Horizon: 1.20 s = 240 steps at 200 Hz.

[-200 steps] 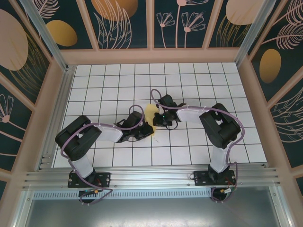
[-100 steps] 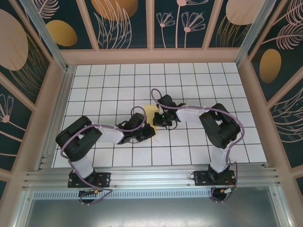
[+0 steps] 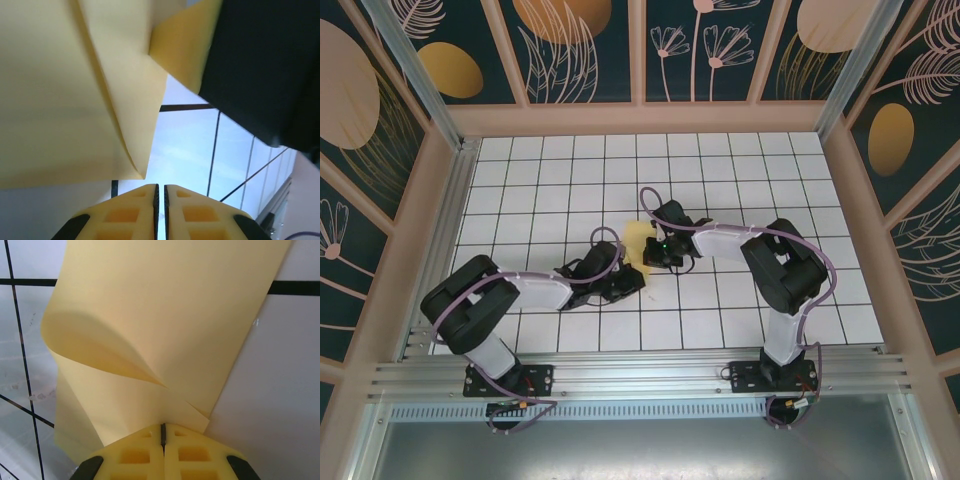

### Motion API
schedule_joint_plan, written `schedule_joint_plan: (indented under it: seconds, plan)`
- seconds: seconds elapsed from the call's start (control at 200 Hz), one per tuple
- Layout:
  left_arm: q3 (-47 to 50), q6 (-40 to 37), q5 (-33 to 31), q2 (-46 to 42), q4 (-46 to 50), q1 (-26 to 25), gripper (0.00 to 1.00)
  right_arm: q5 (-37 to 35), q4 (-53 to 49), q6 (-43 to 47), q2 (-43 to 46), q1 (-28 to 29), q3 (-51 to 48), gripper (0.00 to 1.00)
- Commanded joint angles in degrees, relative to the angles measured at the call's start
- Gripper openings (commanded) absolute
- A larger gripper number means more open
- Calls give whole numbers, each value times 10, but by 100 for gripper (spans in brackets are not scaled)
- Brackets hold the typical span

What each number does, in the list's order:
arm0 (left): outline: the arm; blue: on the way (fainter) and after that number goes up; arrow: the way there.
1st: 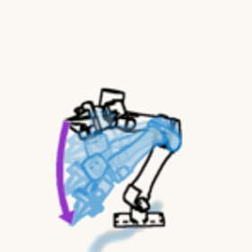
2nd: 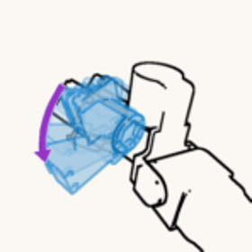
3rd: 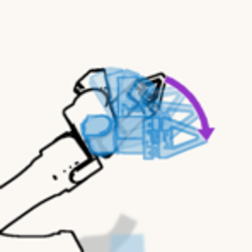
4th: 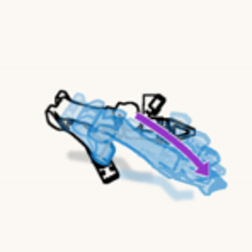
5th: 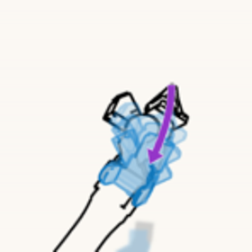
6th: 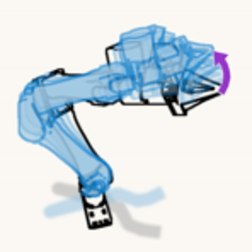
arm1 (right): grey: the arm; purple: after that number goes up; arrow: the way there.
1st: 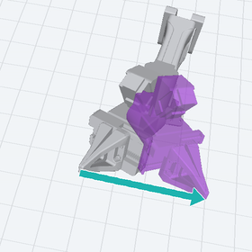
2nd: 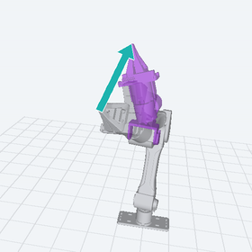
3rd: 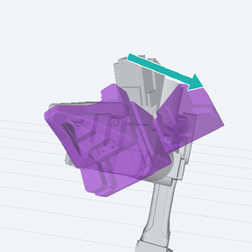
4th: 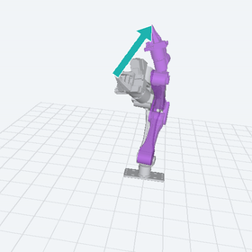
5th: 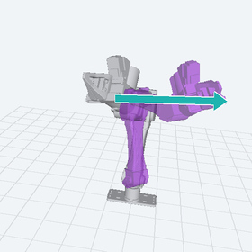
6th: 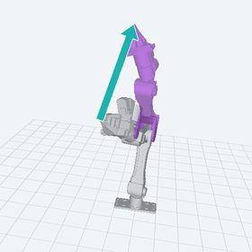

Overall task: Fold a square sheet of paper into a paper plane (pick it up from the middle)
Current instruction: Fold the triangle a second time at the center of the table.

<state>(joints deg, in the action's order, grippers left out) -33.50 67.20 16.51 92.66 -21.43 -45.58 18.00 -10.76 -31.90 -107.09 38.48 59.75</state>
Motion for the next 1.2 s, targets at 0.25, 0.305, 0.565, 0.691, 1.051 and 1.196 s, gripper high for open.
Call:
schedule_joint_plan:
  seconds: [0.25,0.305,0.565,0.691,1.051,1.196]
  plan:
    - [-23,8,-28,-8,-15,63,8,-52,-29,0,-41,4,-25,4]
    - [-38,4,-23,10,-21,64,8,-51,-29,1,-41,5,-25,4]
    - [-59,16,-17,52,-28,64,7,-51,-29,3,-38,4,-25,4]
    - [-77,10,-43,72,6,64,7,-52,-28,5,-40,5,-29,3]
    - [-120,3,-101,106,80,64,10,-66,-32,19,-43,5,-39,3]
    - [-130,5,-137,102,111,64,11,-81,-39,29,-50,5,-40,2]
